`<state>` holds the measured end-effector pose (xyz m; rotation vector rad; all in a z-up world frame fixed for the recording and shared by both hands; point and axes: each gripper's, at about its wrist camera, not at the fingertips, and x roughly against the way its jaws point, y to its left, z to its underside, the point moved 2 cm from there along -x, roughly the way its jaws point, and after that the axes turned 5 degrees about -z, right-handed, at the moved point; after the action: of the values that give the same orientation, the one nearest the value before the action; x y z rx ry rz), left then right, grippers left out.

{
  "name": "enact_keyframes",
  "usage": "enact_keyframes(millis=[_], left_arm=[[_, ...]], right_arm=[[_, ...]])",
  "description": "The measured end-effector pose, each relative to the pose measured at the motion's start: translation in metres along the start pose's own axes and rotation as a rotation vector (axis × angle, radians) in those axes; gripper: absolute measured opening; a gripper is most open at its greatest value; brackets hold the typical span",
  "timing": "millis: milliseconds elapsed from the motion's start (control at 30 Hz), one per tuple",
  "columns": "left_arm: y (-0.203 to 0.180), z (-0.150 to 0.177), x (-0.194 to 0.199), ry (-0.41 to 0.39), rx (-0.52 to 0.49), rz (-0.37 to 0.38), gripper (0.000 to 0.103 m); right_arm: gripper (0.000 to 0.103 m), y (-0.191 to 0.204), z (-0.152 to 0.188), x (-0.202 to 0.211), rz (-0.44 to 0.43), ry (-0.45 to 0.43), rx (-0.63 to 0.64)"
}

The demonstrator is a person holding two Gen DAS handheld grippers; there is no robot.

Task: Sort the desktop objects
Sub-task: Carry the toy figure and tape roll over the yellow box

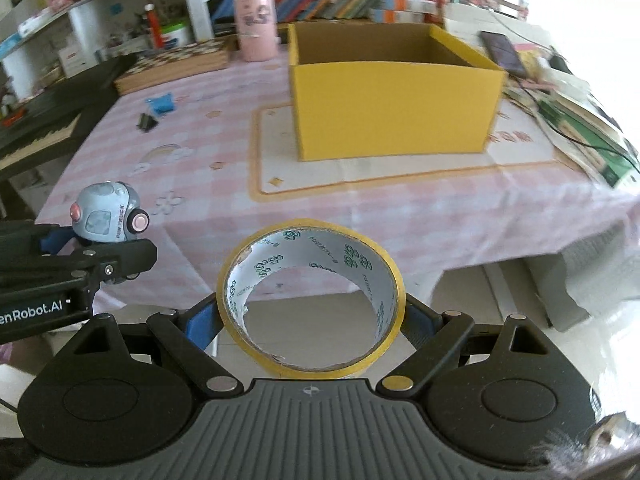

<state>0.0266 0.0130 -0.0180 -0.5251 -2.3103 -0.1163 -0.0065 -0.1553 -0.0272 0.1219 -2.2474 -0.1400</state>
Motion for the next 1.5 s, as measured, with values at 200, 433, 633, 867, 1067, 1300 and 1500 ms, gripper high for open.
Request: enact_keyframes(millis=[200,433,633,867,1067,1300,1500], left_arm=[[-0.016,-0.010,-0.011,0.000,-0.040,0.045,0.041],[-0.033,-0.021,-0.019,-0.011,-0.090,0.075,0.041],[-0.040,-0.030,-0.029,-0.009,-0.108,0.077,0.041],[-0.050,-0.045,-0.041,-0.016,-0.124,0.077,0.041],[-0.060,-0.064,-0.051,-0.063,-0.127,0.057,0.041],[-0.078,-0.090,-0.065,-0.117,-0.143,0.047,0.041],[-0.093,-0.118,-0.075,-0.174,-0.149,0.030,0.041]], right_arm=[[0.090,-0.019,0.004,0.010,0.049,-0.016,-0.046],[0.090,-0.036,0.000,0.014,0.079,-0.032,-0.073],[0.090,-0.048,-0.008,0.009,0.080,-0.030,-0.082],[0.090,-0.064,-0.022,0.002,0.084,-0.027,-0.094],[0.090,-0.081,-0.039,-0.006,0.085,-0.031,-0.090],[0.090,-0.107,-0.063,-0.013,0.085,-0.057,-0.077],[0.090,-0.129,-0.090,-0.008,0.095,-0.136,-0.033]])
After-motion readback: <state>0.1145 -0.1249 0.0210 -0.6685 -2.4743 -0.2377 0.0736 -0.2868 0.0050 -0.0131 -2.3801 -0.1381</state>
